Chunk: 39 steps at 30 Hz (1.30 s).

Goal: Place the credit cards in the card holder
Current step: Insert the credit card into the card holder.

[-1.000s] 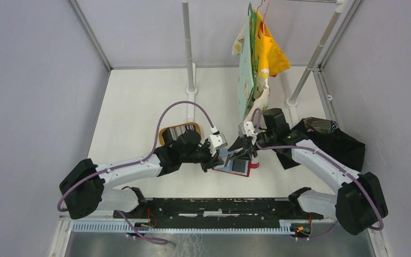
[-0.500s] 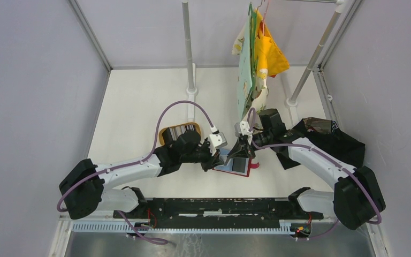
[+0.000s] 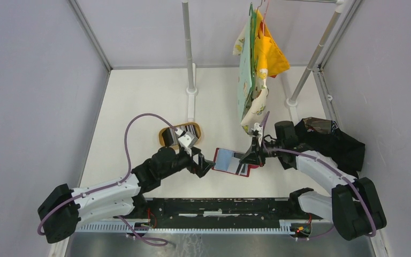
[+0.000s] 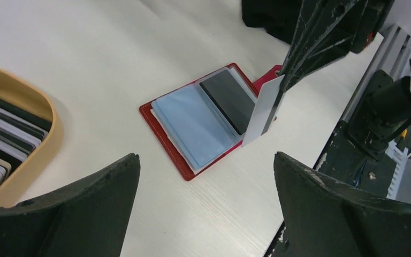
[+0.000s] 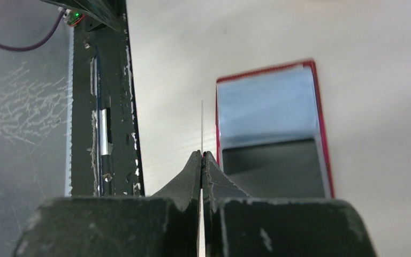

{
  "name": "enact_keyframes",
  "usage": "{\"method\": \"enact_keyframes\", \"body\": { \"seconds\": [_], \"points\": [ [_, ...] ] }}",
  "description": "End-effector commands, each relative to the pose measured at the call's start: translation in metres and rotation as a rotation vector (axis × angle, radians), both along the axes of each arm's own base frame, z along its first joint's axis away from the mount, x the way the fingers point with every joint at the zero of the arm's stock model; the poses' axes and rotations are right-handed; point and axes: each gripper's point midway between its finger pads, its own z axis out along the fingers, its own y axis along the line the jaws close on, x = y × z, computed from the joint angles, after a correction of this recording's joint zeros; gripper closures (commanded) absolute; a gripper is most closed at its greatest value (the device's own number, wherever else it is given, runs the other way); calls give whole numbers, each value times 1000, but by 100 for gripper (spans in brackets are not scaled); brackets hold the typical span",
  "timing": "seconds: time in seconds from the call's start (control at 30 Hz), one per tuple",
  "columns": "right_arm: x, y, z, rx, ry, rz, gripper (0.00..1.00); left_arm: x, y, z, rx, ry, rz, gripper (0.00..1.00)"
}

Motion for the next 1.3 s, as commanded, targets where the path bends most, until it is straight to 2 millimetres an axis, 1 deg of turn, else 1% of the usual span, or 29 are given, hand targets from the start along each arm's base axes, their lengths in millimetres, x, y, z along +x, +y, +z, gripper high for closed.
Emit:
{"method": "enact_keyframes", "body": {
  "seconds": [0.0,0.1,0.2,0.33,0.43,0.53,0.67,0.8,0.93,1.0,1.27],
  "points": [
    [15,-12,-8,32,173,-243,100,16,-5,9,-156,130,150,6],
    [20,-18,-13,57,295,-326,100,25,-5,-9,-136,198,222,20],
    [22,-20,-17,68,410,-349,100,31,-7,-24,-113,239,262,25],
    [30,-28,-25,77,537,-384,100,35,-10,-37,-71,263,282,26],
    [36,-36,-29,73,582,-418,100,40,-9,-49,-14,280,315,26],
    [44,-43,-26,81,574,-444,100,42,-9,-56,35,292,335,27],
    [49,-49,-19,100,567,-454,100,41,-13,-57,69,286,335,27],
    [50,-51,-26,79,596,-477,100,41,-16,-62,112,290,337,27],
    [52,-51,-33,64,629,-486,100,43,-18,-71,170,305,355,31],
    [48,-50,-37,51,668,-486,100,42,-20,-76,205,309,369,32],
    [50,-47,-44,28,738,-488,100,39,-28,-88,306,319,384,33]
  ]
}}
